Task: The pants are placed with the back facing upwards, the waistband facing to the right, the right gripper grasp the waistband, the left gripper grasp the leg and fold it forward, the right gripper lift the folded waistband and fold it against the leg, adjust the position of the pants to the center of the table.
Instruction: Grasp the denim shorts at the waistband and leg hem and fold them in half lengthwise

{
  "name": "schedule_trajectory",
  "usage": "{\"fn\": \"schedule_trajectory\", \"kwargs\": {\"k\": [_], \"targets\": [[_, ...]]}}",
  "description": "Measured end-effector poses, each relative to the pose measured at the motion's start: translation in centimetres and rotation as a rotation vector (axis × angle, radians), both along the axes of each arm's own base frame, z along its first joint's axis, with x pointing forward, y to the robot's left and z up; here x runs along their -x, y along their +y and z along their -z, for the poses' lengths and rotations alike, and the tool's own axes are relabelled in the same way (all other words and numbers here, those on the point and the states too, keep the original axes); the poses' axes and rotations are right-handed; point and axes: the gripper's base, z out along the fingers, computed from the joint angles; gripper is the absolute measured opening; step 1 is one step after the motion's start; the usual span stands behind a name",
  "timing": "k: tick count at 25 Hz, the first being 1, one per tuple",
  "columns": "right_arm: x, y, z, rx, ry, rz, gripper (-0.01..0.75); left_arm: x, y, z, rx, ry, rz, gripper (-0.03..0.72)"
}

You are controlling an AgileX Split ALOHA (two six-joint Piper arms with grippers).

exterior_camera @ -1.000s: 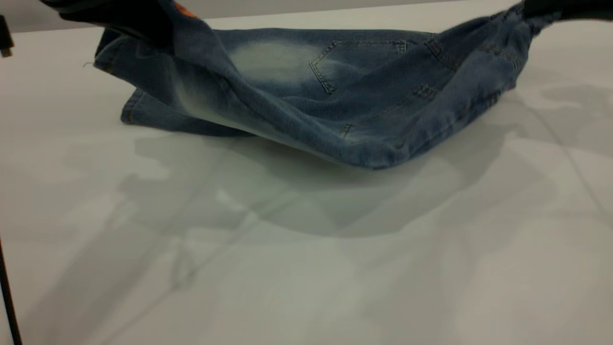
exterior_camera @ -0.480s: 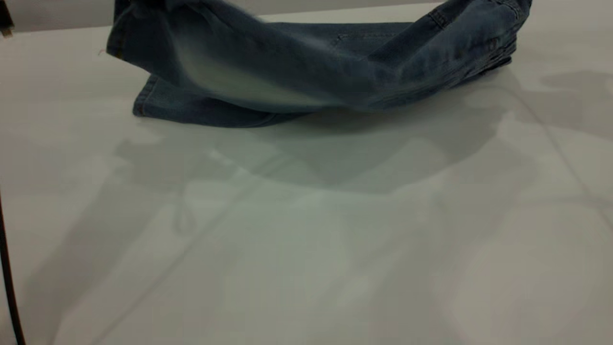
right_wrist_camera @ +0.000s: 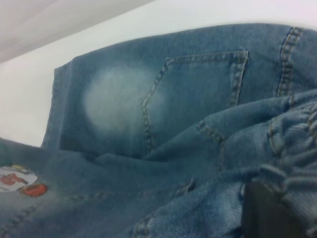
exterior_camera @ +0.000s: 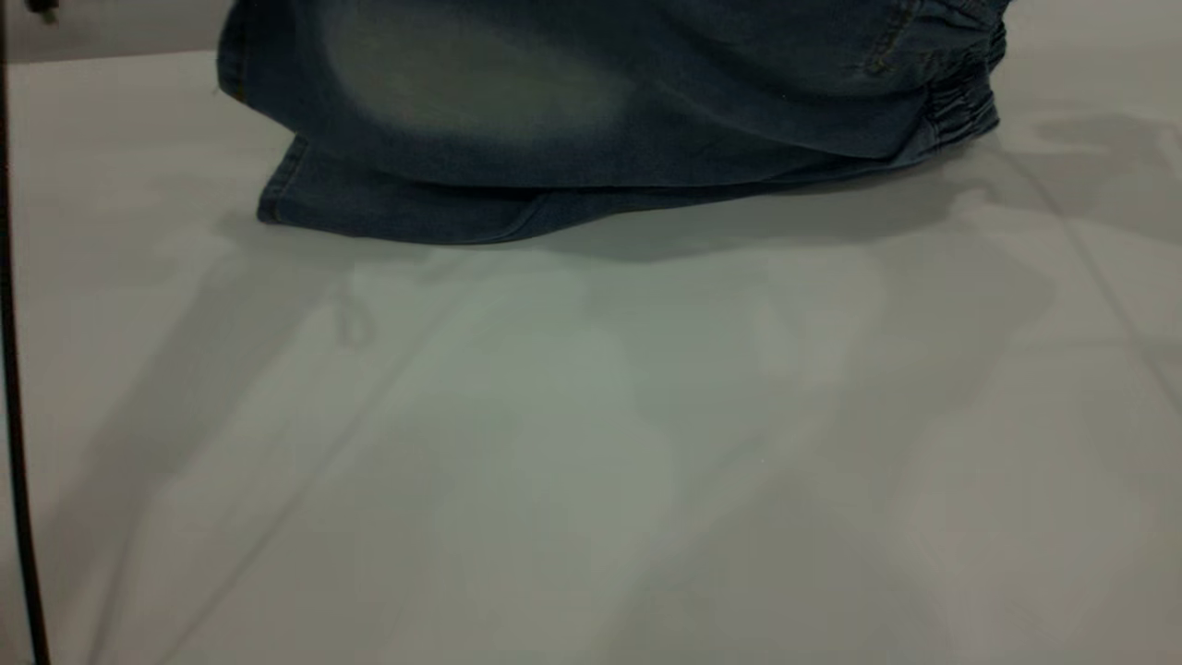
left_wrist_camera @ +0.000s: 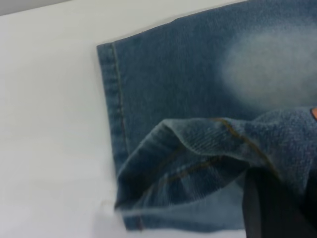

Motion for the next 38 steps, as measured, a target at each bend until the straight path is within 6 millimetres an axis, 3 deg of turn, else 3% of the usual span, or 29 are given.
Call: {"fn": "schedule_trajectory", "kwargs": {"k": [6, 12, 20, 33, 38], "targets": [[-1.4, -0.3, 1.4, -0.014, 0.009, -0.004, 0.032, -2.6, -0.5, 1.6, -0.052, 0.052, 0.022, 0.088], [-2.7, -0.7, 2.1, -0.008, -0.003, -0.002, 0.032, -4.7, -0.7, 1.3, -0.104, 0.039, 0.041, 0.088], [-4.0, -1.2, 3.1, 0.018, -0.017, 0.005, 0.032, -6.7, 1.1, 3.2, -0.131, 0.107, -0.018, 0.088], [-4.6, -1.8, 3.6, 0.069, -0.037, 0.038, 0.036, -8.5, 1.5, 5.0, -0.145, 0.116, -0.026, 0.088], [-4.8, -1.8, 3.4, 0.052, -0.057, 0.061, 0.101, -8.7, 1.5, 5.5, -0.146, 0.110, -0.023, 0.088]]}}
